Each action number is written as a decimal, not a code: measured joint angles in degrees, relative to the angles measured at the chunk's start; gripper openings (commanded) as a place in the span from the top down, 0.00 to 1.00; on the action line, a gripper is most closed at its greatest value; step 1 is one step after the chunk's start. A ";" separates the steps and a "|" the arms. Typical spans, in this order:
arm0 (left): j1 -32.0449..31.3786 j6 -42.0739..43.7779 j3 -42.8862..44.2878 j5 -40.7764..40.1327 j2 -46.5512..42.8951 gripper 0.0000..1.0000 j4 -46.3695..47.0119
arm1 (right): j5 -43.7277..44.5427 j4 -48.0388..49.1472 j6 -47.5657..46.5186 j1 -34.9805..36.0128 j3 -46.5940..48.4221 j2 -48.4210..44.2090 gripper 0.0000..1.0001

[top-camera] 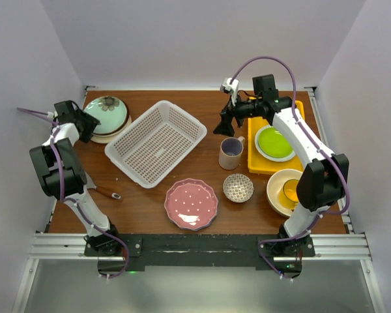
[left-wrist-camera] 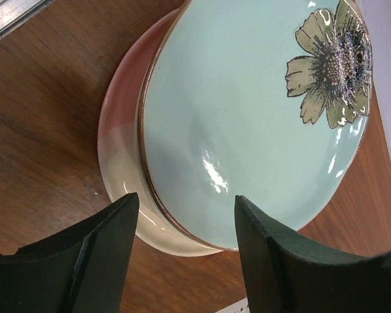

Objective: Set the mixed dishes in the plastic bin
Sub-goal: Pick up the plate at the center of the board, then place the plate in the plastic bin.

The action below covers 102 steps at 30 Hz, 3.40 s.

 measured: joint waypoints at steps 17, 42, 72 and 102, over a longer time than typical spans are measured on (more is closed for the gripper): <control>-0.09 0.04 3.91 -0.66 3.56 0.42 -0.50 | 0.92 0.02 0.31 0.22 1.46 0.68 0.02; -0.92 -2.38 5.66 3.89 9.01 0.45 7.96 | 1.79 0.00 0.28 0.26 1.46 0.68 0.02; 1.62 -11.89 -8.15 14.93 3.52 1.00 23.91 | 1.97 -0.42 0.22 0.26 1.46 0.39 0.02; 5.22 -24.68 -13.97 23.56 -8.39 1.00 31.34 | 1.51 -1.11 -0.31 0.39 1.44 -1.95 0.02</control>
